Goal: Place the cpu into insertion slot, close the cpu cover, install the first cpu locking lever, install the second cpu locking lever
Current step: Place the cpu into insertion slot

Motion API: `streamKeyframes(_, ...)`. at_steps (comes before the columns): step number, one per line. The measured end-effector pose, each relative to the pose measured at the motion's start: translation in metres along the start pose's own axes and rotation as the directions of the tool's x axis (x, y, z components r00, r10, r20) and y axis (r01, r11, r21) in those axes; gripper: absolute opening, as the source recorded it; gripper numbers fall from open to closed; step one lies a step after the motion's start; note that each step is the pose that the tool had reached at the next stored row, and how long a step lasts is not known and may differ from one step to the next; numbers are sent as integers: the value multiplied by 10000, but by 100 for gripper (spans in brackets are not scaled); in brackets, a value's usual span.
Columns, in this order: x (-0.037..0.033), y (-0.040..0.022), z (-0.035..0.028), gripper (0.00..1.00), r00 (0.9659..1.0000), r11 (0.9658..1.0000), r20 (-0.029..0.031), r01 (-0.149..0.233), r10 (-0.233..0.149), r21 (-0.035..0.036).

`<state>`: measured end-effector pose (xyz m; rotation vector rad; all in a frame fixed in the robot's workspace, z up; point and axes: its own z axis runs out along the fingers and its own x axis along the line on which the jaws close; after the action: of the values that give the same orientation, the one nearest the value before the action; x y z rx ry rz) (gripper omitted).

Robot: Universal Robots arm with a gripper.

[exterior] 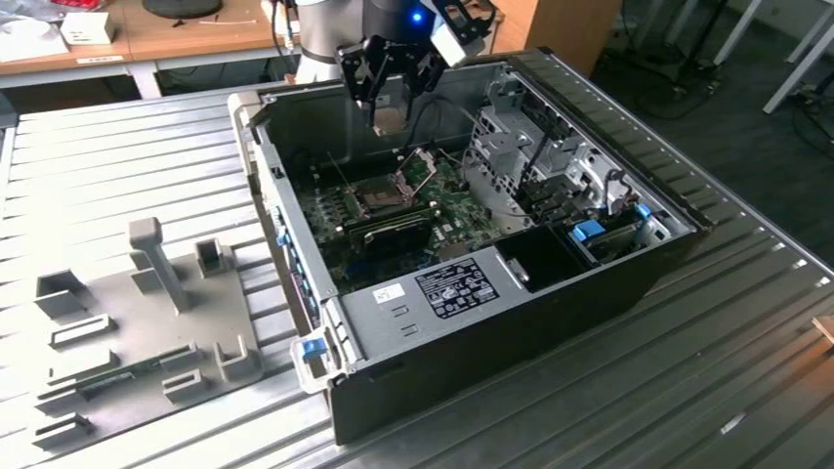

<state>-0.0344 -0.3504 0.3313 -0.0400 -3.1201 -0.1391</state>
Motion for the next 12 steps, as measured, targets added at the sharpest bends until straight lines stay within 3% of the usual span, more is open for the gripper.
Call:
streamKeyframes(6,0,0,2,54,10000,10000,0,0,0,0)
streamKeyframes(12,-1,-5,53,54,10000,10000,0,0,0,0)
